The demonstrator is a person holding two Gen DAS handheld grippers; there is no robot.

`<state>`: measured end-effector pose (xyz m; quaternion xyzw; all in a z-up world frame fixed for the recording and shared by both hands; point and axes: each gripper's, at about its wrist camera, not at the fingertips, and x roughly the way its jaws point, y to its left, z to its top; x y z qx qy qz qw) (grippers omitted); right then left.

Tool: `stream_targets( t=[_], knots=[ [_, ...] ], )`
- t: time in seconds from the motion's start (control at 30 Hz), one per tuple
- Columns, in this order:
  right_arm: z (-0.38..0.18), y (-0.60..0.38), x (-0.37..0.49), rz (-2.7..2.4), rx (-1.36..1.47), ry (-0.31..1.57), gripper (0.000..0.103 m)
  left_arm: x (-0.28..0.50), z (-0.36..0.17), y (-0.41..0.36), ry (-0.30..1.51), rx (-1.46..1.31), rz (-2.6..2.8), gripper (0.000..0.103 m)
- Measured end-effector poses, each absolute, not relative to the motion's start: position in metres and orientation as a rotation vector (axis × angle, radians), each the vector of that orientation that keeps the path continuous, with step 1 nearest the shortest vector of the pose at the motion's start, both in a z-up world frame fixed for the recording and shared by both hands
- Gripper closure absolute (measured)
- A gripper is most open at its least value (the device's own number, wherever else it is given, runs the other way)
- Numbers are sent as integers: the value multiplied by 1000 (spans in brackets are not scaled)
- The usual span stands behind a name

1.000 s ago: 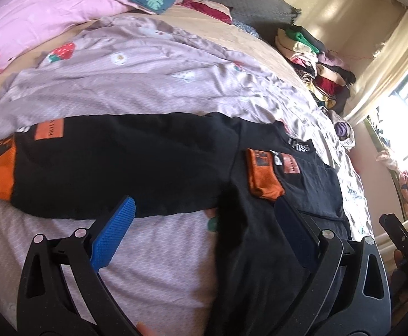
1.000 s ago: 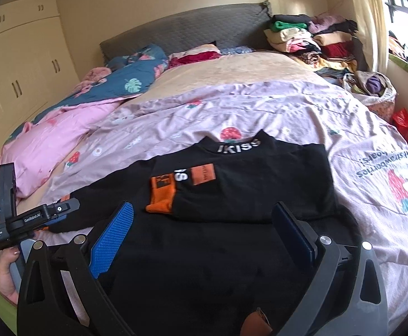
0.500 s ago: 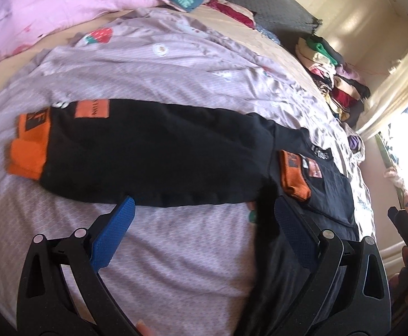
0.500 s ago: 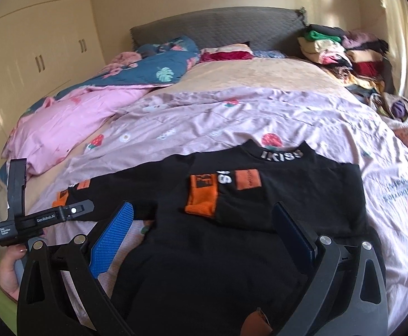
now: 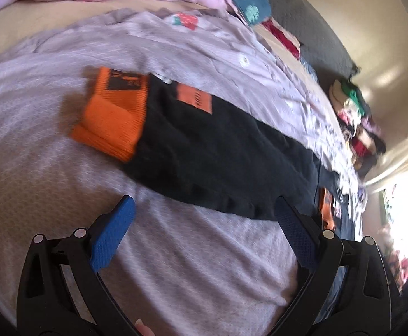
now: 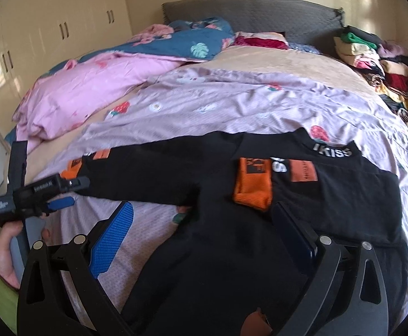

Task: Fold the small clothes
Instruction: 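Grasp the other orange cuff with the left gripper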

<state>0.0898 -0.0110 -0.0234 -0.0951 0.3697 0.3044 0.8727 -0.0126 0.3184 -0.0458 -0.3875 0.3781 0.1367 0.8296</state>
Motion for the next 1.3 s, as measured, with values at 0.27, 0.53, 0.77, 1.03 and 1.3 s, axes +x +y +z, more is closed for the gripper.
stream_targets(
  t=[0.27, 0.53, 0.77, 1.03, 1.3],
  knots=[
    [-37, 13, 82, 684, -255, 783, 5, -11, -50, 337, 752, -860, 336, 10],
    [-50, 14, 83, 683, -251, 819, 4, -7, -54, 356, 710, -849, 445, 28],
    [-48, -2, 89, 662, -197, 828, 5, -7, -52, 371, 686, -840, 489, 77],
    [-46, -21, 94, 626, -149, 828, 4, 0, -26, 358, 646, -768, 442, 93],
    [-43, -46, 96, 583, -88, 829, 5, 14, 6, 329, 597, -724, 329, 93]
  ],
)
